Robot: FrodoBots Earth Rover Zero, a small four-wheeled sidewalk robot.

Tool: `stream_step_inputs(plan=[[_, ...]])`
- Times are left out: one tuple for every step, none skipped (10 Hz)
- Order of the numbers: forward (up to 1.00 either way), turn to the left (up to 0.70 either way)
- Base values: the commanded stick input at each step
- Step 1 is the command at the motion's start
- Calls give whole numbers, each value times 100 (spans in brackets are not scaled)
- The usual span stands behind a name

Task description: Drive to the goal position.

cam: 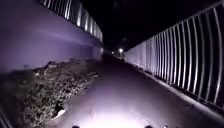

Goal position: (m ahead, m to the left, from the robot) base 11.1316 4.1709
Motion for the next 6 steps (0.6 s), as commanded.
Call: stream_step_inputs(plan=[[70,0],[70,0],[70,0],[70,0],[70,0],[70,0]])
